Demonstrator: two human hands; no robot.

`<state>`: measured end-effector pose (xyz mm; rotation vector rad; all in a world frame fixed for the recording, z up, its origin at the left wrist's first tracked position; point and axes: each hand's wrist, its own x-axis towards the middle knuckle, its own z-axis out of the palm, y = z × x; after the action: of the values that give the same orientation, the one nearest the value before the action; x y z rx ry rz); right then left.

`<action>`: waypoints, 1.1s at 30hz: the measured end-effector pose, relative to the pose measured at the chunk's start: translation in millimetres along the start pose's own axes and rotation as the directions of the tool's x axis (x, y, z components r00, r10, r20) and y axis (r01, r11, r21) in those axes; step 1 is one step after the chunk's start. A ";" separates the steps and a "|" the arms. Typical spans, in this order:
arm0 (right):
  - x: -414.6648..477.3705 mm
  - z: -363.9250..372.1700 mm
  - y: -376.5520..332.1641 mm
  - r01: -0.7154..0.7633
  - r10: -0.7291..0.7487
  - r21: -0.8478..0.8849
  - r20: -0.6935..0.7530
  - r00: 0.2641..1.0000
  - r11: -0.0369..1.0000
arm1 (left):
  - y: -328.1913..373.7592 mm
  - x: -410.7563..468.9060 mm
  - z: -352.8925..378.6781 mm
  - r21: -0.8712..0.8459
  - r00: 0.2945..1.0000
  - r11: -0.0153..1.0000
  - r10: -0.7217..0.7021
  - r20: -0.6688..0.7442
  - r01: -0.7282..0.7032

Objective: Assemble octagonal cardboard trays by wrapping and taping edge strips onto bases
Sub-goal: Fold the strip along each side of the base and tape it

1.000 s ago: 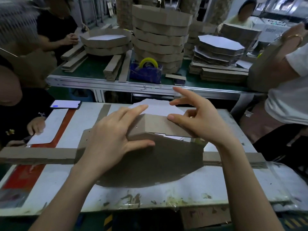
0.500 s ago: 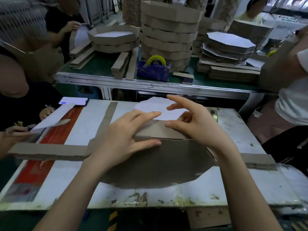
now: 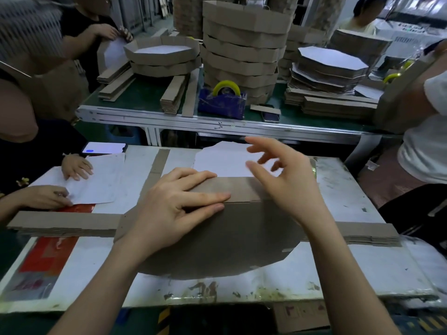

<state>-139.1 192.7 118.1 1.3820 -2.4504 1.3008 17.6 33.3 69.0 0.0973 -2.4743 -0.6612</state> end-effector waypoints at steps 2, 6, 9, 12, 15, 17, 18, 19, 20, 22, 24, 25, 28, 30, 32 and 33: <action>-7.0 0.8 -8.3 -0.042 0.059 0.289 -0.052 0.997 0.957 | -0.1 0.4 -0.9 -0.014 1.000 1.000 -0.018 -0.008 0.018; -29.3 10.3 -28.9 -0.326 0.207 0.736 0.252 0.945 0.593 | -5.6 -2.6 -0.7 -0.030 0.999 0.999 -0.028 0.021 0.029; -40.6 21.3 -33.3 -0.440 0.305 0.706 0.319 0.897 0.555 | -9.4 -4.2 0.5 -0.133 0.993 0.985 -0.107 0.045 0.112; -48.5 24.1 -34.5 -0.468 0.339 0.695 0.327 0.882 0.546 | -10.6 -6.0 1.3 -0.110 0.999 0.993 -0.048 0.026 0.051; -55.1 24.4 -33.1 -0.446 0.336 0.685 0.300 0.893 0.575 | -10.1 -6.6 1.5 -0.069 1.000 0.998 0.012 0.019 -0.010; -59.5 24.1 -33.3 -0.431 0.326 0.663 0.285 0.901 0.612 | -10.1 -7.2 1.4 -0.052 1.000 0.998 0.028 0.012 -0.027; -61.5 23.4 -33.8 -0.426 0.323 0.652 0.279 0.904 0.628 | -9.9 -7.3 1.1 -0.045 0.999 0.998 0.032 0.007 -0.032; -63.4 22.6 -34.8 -0.420 0.316 0.643 0.278 0.907 0.641 | -9.6 -7.1 0.6 -0.040 0.999 0.999 0.033 0.003 -0.033; -65.1 21.7 -35.8 -0.414 0.303 0.637 0.283 0.910 0.650 | -9.4 -6.5 0.2 -0.034 0.999 0.999 0.035 0.002 -0.035; -67.6 21.5 -37.6 -0.409 0.280 0.634 0.299 0.912 0.657 | -8.8 -5.3 -0.3 -0.015 0.998 0.998 0.059 0.008 -0.058; -69.2 22.2 -37.2 -0.407 0.266 0.633 0.309 0.913 0.659 | -7.3 -4.3 -0.7 0.003 0.996 0.996 0.089 0.014 -0.089; -69.8 22.7 -36.3 -0.406 0.262 0.634 0.312 0.913 0.659 | -6.9 -3.9 -0.9 0.017 0.994 0.994 0.103 0.018 -0.104; -72.6 23.5 -32.3 -0.412 0.262 0.634 0.320 0.910 0.655 | -6.8 -3.2 -3.0 0.121 0.986 0.979 0.156 0.060 -0.162; -74.3 24.8 -30.6 -0.416 0.262 0.638 0.326 0.908 0.648 | -7.5 -2.3 -3.9 0.154 0.984 0.974 0.156 0.085 -0.168; -75.5 26.4 -30.0 -0.414 0.262 0.638 0.324 0.909 0.649 | -7.4 -1.3 -4.0 0.158 0.986 0.975 0.142 0.089 -0.155; -76.0 27.4 -29.3 -0.409 0.262 0.637 0.318 0.911 0.653 | -7.4 -0.8 -4.0 0.156 0.987 0.977 0.132 0.089 -0.145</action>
<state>-62.8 218.9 88.3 1.2056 -2.5352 2.4982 19.9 25.3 67.9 -0.0404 -2.5796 -0.4115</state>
